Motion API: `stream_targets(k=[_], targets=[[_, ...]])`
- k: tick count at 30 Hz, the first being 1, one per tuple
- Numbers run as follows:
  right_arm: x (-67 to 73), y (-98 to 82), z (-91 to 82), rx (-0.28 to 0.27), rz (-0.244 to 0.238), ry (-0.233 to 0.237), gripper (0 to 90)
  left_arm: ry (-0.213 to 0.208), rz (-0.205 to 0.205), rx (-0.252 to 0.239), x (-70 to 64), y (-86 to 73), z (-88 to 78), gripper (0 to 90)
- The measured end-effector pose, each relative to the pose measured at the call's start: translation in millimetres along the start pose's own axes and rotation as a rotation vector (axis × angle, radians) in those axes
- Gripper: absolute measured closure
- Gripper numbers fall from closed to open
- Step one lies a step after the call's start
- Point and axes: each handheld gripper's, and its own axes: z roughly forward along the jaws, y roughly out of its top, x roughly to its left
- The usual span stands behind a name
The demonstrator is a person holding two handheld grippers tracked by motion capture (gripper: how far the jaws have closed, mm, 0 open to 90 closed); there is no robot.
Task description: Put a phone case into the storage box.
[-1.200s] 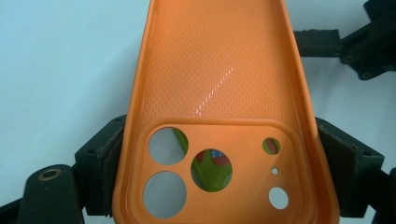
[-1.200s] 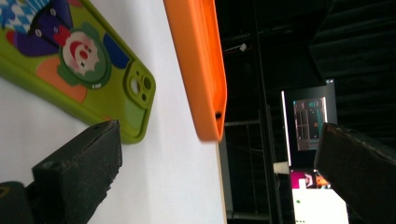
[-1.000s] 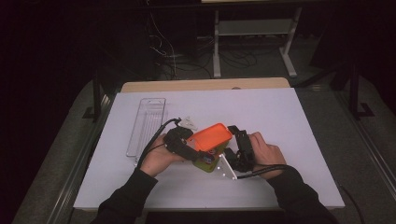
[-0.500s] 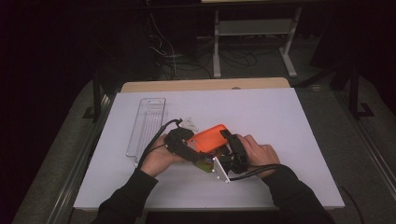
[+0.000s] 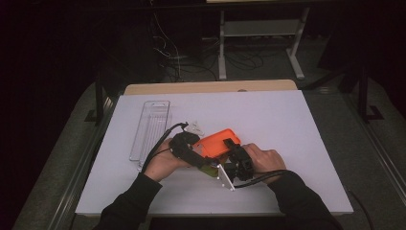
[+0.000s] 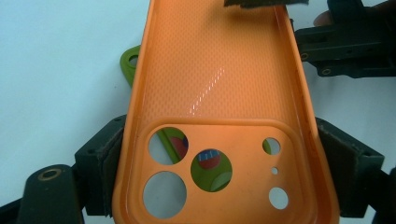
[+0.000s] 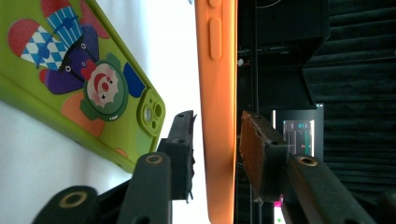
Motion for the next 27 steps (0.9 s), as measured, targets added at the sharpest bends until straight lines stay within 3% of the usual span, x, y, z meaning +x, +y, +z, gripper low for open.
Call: stream_targets(k=[7, 12, 19, 20, 21, 23, 26, 27], targets=[[0.7, 0.6, -1.4, 0.007, -0.023, 0.009, 76.1, -0.004, 0.003, 0.0, -0.1, 0.3, 0.3, 16.2], [2.3, 2.1, -1.4, 0.012, -0.03, 0.033, 77.5, -0.007, -0.006, -0.012, -0.7, -0.1, 1.5, 16.0], [3.1, 2.2, -2.7, 0.019, -0.043, 0.031, 78.0, -0.013, 0.014, -0.027, -0.1, -1.0, 1.8, 14.7], [2.7, 1.9, -2.9, 0.018, -0.039, 0.025, 78.0, -0.012, -0.014, -0.061, -2.3, -1.9, 2.8, 13.3], [2.5, 1.7, -3.1, 0.019, -0.04, 0.024, 78.1, -0.023, 0.006, -0.05, -0.3, -1.7, 0.8, 12.2], [2.6, 1.1, -3.1, 0.025, -0.034, 0.024, 78.1, -0.022, 0.009, -0.056, 0.0, -1.7, -0.4, 7.8], [2.6, -0.1, -2.0, 0.031, -0.037, 0.028, 78.0, -0.032, -0.021, -0.078, 0.5, -2.4, -1.5, 2.2], [2.4, -0.4, -1.7, 0.033, -0.037, 0.026, 78.0, -0.028, -0.006, -0.065, 2.1, -2.9, -2.7, 1.1]])
